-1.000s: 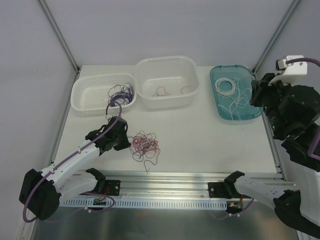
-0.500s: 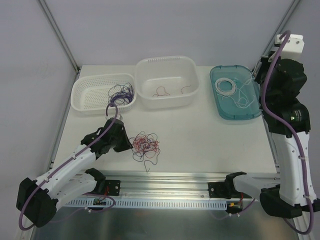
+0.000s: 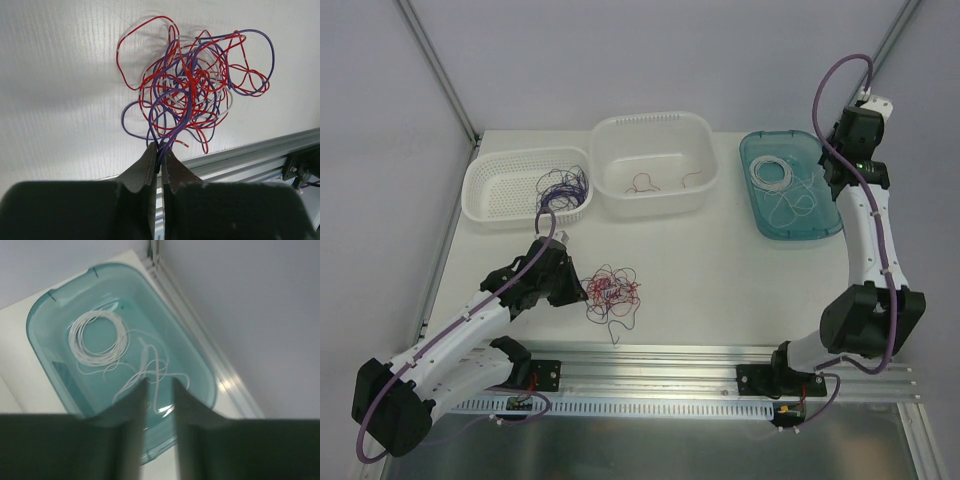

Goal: Untangle the cables

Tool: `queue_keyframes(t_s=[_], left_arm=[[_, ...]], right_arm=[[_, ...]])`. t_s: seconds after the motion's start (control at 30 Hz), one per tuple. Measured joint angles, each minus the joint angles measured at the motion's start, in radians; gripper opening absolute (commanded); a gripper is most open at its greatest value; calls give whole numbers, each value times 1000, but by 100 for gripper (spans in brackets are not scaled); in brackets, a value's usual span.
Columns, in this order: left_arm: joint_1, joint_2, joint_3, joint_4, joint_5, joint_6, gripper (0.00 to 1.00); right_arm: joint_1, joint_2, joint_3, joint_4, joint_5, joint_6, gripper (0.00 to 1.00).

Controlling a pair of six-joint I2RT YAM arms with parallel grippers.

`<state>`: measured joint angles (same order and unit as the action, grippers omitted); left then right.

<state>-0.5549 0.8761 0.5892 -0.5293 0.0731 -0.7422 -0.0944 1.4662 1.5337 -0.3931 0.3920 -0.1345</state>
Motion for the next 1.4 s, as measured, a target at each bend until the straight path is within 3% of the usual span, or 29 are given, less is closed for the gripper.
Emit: queue_keyframes(t_s=[0.13, 0.37, 0.6, 0.77, 0.9, 1.13, 1.27, 1.4], left_arm=[[0, 0, 0, 0, 8, 4, 0], [0, 2, 0, 0, 28, 22, 0], [0, 15, 2, 0, 45, 34, 0], [0, 15, 2, 1, 59, 39, 0], [0, 16, 2, 2, 72, 47, 0], [0, 21, 2, 2, 81, 54, 0], [0, 25, 6, 2, 82, 54, 0], [0, 33, 11, 9, 84, 54, 0]], right_arm=[[-7, 49, -41, -55, -66, 55, 83], [88, -128, -165, -100, -273, 97, 86], [475, -324, -415, -52, -544, 137, 69], [771, -289, -583, 32, -617, 184, 62], [954, -185, -579, 91, -637, 128, 58], [1085, 55, -386, 93, -686, -68, 53], [1117, 145, -296, 89, -711, -152, 41], [1130, 213, -244, 78, -742, -204, 40]])
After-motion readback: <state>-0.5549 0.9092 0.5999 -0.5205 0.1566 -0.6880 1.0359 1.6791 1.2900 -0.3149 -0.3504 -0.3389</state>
